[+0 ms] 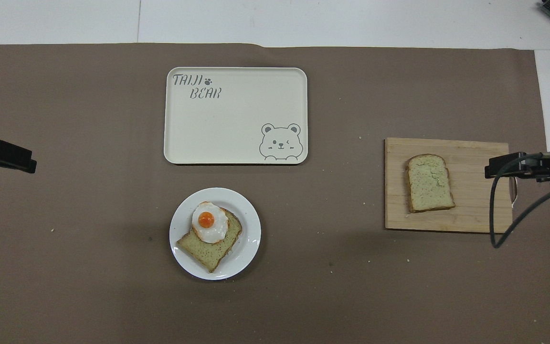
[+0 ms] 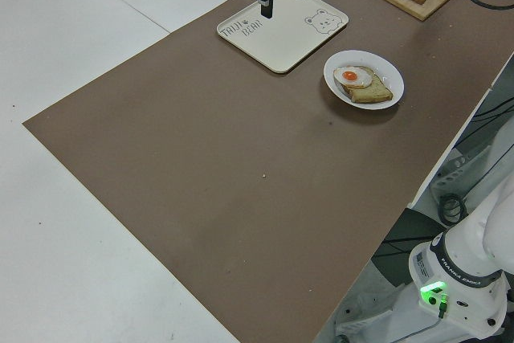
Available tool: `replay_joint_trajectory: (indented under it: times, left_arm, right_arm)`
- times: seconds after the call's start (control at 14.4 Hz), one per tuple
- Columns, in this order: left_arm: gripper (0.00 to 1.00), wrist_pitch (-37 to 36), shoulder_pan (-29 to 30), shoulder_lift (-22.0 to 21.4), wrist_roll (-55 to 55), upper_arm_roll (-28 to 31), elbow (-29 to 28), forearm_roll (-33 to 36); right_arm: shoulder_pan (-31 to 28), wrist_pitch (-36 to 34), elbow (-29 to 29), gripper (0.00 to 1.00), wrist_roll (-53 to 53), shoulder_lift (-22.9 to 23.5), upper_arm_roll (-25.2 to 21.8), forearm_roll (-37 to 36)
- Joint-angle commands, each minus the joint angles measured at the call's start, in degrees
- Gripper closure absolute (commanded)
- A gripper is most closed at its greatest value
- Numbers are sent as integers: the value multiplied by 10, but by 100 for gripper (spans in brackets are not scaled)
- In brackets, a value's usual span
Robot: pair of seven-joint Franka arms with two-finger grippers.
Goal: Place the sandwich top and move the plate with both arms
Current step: 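Reach the right gripper over the bread slice on the cutting board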
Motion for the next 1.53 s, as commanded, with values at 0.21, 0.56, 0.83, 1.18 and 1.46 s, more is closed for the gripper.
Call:
replay_joint_trajectory:
  times: [0.21, 0.56, 0.83, 1.18, 1.46]
  left_arm:
    - [0, -5, 2, -4, -5, -1, -5, 6]
    - [0, -6, 2, -4, -5, -2, -5, 6]
    - [0, -6, 2, -4, -5, -1, -5, 6]
    - [0, -6, 2, -4, -5, -2, -5, 6]
    - [0, -6, 2, -4, -5, -1, -5, 6]
  right_arm:
    - [-24, 70, -44, 0, -53, 25, 2, 42]
    - [-39, 137, -50, 0, -110, 86, 2, 73]
    - [-42, 202, -55, 0, -131, 126, 2, 73]
    - [-42, 248, -63, 0, -144, 173, 2, 93]
    - [-45, 278, -102, 0, -191, 178, 2, 119]
